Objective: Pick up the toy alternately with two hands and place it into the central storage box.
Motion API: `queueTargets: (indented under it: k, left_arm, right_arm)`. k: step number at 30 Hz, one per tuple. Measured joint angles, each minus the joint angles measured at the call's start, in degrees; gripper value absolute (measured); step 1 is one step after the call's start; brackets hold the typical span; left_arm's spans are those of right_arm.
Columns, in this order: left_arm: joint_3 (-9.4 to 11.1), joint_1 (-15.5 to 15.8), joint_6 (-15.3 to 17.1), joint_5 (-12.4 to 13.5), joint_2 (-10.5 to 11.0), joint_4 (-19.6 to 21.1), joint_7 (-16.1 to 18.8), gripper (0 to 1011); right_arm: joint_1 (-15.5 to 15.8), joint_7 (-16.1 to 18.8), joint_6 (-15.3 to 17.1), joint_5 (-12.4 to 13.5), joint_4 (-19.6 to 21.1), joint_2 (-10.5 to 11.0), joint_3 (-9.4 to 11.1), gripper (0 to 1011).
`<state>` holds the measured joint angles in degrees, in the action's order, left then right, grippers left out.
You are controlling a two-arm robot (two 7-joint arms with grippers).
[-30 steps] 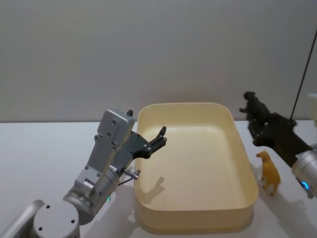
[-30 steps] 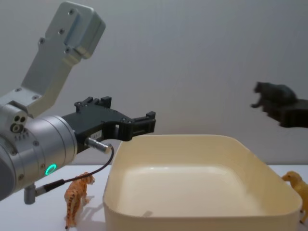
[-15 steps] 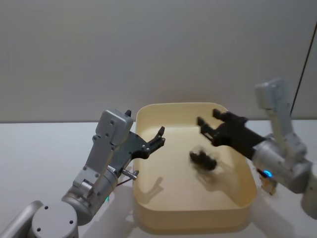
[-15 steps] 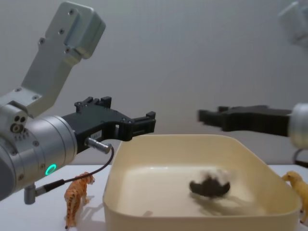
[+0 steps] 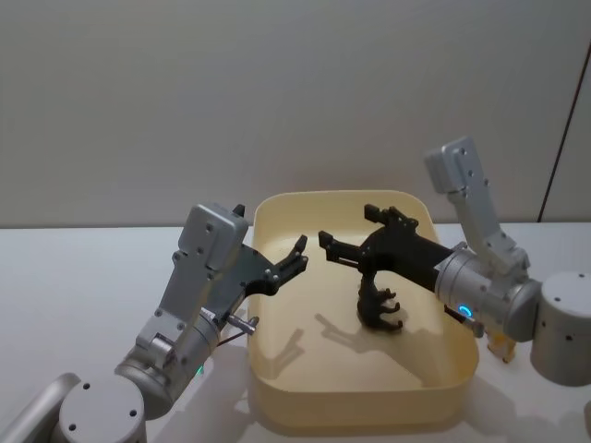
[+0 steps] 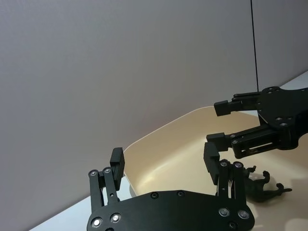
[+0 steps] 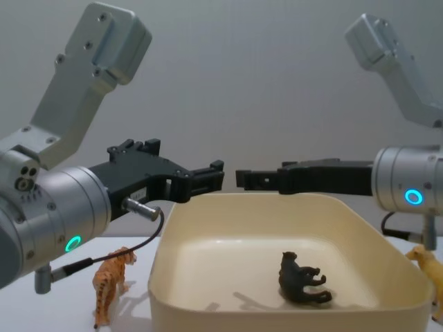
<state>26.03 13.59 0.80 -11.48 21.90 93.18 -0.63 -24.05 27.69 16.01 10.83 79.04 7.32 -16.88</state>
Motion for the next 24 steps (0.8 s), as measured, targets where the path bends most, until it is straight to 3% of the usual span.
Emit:
queueTargets:
  k: [3,15,24]
  left_arm:
    - [0.00,0.00,0.00,0.00,0.00,0.00,0.00,1001]
    - [0.00,0.00,0.00,0.00,0.00,0.00,0.00,1000]
    - [0.00,0.00,0.00,0.00,0.00,0.00,0.00,1000]
  right_arm:
    - [0.50,-0.44,0.01,0.19,0.96,0.52,0.27,1001]
    - [5.51,-5.29,-0.46,2.29,7.79,4.73,2.88,1001]
    - [14.03,-10.61,-1.55,6.05,16.17,11.15,7.17,1001]
